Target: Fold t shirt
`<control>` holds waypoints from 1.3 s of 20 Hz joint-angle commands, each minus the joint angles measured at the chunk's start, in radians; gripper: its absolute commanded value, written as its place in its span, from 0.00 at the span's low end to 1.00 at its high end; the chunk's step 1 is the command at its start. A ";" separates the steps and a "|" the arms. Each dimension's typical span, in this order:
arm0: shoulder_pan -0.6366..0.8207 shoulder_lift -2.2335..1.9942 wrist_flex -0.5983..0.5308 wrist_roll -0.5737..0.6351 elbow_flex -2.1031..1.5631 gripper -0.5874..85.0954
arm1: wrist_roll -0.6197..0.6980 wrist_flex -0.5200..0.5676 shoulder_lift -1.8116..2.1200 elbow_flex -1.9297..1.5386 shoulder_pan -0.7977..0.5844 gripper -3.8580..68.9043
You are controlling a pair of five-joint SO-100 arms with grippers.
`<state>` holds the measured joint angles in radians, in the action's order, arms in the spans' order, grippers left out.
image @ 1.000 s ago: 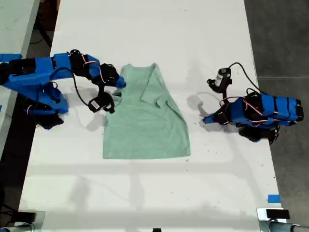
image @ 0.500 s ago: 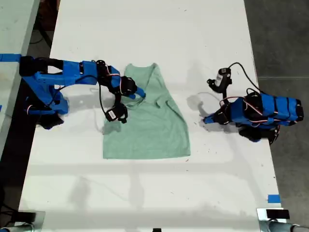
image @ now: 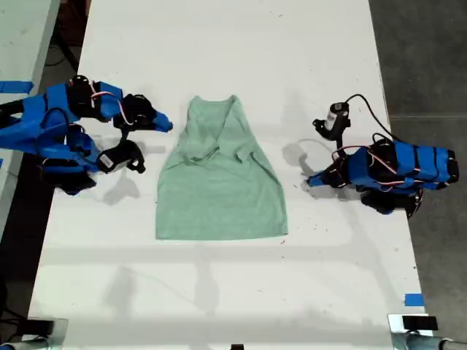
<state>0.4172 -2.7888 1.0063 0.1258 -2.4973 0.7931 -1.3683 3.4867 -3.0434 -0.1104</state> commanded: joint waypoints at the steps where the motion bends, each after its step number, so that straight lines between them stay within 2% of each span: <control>1: -0.141 -0.699 -0.017 -0.127 -0.407 0.00 | 0.014 -0.002 0.014 -0.049 0.005 0.10; 2: -0.207 -0.810 -0.049 -0.192 -0.588 0.00 | 0.014 -0.002 0.014 -0.049 0.005 0.10; 3: -0.247 -0.761 -0.169 -0.201 -0.709 0.00 | 0.009 -0.002 0.015 -0.049 0.005 0.09; 4: -0.288 -0.784 -0.233 -0.253 -0.796 0.00 | 0.008 -0.002 0.015 -0.049 0.005 0.09; 5: -0.285 -0.761 -0.199 -0.258 -0.796 0.00 | 0.008 -0.002 0.015 -0.048 0.003 0.09; 7: -0.249 -0.805 -0.058 -0.331 -0.796 0.04 | 0.009 -0.002 0.015 -0.048 0.003 0.09; 8: -0.247 -0.799 0.009 -0.419 -0.796 0.06 | 0.009 -0.002 0.015 -0.048 0.003 0.09; 12: -0.304 -0.790 0.011 -0.396 -0.796 0.18 | 0.011 -0.002 0.015 -0.048 0.003 0.09; 16: -0.325 -0.790 0.011 -0.396 -0.796 0.19 | 0.011 -0.002 0.015 -0.048 0.003 0.09; 17: -0.327 -0.790 0.009 -0.454 -0.796 0.19 | 0.011 -0.002 0.015 -0.048 0.003 0.09; 18: -0.295 -0.795 0.008 -0.474 -0.796 0.19 | 0.011 -0.002 0.015 -0.048 0.003 0.09; 19: -0.259 -0.793 0.008 -0.428 -0.796 0.20 | 0.011 -0.002 0.015 -0.048 0.003 0.09; 21: -0.207 -0.793 0.008 -0.410 -0.796 0.21 | 0.011 -0.002 0.015 -0.048 0.003 0.09; 26: -0.146 -0.793 0.008 -0.410 -0.796 0.21 | 0.011 -0.002 0.015 -0.048 0.003 0.09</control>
